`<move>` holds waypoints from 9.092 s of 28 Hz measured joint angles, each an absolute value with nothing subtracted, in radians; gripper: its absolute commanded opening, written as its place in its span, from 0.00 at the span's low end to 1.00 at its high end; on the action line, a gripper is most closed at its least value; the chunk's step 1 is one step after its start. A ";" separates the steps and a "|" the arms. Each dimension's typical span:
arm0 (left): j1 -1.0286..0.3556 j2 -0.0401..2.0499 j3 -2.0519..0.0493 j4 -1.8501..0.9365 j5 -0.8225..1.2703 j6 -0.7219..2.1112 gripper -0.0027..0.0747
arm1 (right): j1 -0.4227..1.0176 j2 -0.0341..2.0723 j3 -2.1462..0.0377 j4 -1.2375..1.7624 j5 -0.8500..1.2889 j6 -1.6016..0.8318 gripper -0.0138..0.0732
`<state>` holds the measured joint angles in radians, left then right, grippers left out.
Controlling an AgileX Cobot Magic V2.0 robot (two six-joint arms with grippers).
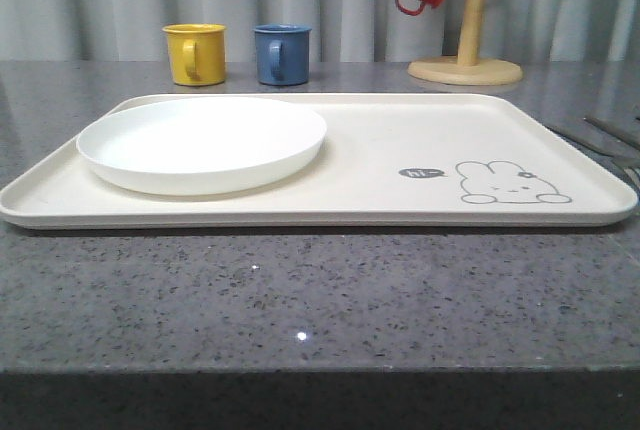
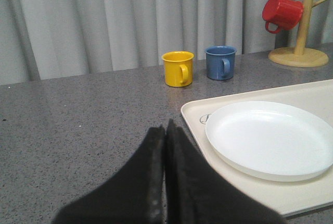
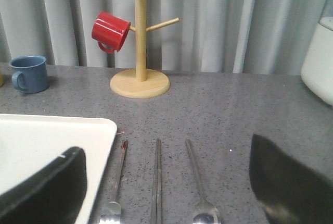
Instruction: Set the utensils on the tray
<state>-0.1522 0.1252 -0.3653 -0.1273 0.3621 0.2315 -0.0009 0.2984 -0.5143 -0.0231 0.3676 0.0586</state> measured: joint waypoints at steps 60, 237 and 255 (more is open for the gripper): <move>-0.152 0.125 -0.365 -0.130 0.356 0.231 0.01 | 0.134 1.319 -1.032 0.040 0.744 0.059 0.50; -0.152 0.125 -0.365 -0.130 0.356 0.231 0.01 | 0.357 1.861 -1.644 0.084 1.221 0.382 0.50; -0.152 0.125 -0.365 -0.130 0.356 0.231 0.01 | -0.120 1.771 -1.714 0.037 1.237 0.031 0.50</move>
